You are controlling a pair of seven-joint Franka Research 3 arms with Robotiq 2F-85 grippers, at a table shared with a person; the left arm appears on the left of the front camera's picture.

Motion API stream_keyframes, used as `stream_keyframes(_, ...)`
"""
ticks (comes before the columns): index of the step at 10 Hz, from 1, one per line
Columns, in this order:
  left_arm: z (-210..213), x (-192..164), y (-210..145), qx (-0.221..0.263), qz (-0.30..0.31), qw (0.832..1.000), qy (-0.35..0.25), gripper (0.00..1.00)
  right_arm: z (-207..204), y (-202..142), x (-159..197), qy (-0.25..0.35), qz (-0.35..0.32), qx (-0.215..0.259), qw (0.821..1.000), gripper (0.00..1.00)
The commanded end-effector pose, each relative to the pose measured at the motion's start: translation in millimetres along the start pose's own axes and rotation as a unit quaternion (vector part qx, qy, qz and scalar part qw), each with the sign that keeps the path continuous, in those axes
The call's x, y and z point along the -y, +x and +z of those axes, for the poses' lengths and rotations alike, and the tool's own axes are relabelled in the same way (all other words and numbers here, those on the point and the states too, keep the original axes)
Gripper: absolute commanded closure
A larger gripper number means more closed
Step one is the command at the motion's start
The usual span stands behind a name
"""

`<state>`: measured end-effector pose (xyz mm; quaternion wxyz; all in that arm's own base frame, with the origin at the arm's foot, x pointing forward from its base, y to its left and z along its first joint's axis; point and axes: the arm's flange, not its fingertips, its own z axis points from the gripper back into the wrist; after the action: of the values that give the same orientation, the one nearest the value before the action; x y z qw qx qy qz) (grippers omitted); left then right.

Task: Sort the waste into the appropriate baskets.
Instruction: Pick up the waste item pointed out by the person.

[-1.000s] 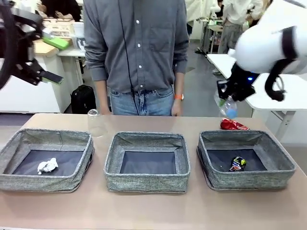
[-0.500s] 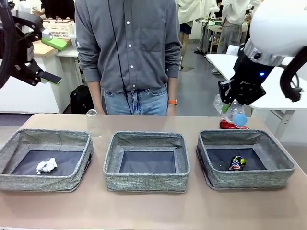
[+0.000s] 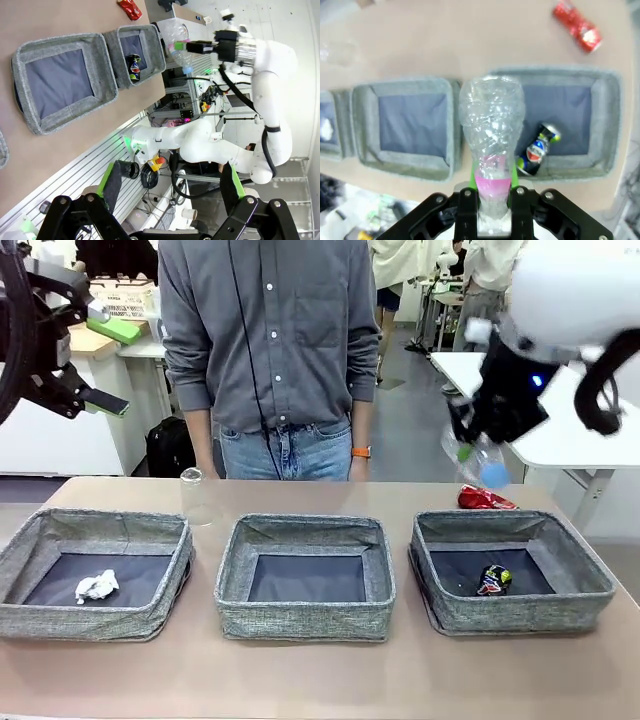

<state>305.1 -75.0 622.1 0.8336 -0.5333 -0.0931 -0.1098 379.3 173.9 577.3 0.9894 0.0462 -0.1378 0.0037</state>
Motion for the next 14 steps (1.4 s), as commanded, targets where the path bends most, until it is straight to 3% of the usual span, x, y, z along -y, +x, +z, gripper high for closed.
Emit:
stream_keyframes(1, 0.0, 0.4, -0.2, 0.002, -0.01, 1.0, -0.01, 0.0, 53.1, 33.3, -94.1, -0.07, -0.019, 0.036, 0.997, 0.77)
stream_keyframes(3, 0.0, 0.4, -0.2, 0.002, -0.01, 1.0, -0.01, 0.0, 93.9, 33.7, -176.9, -0.086, -0.022, 0.001, 0.996, 0.77)
stream_keyframes(6, 0.0, 0.4, -0.2, 0.002, -0.01, 1.0, -0.01, 0.0, 144.1, 18.2, -247.6, -0.063, 0.009, -0.051, 0.997, 0.77)
stream_keyframes(10, 0.0, 0.4, -0.2, 0.002, -0.01, 1.0, -0.01, 0.0, 188.0, 16.5, -248.9, -0.055, -0.017, -0.023, 0.998, 0.77)
stream_keyframes(14, 0.0, 0.4, -0.2, 0.002, -0.01, 1.0, -0.01, 0.0, 173.2, 5.9, -240.4, -0.045, 0.007, -0.036, 0.998, 0.77)
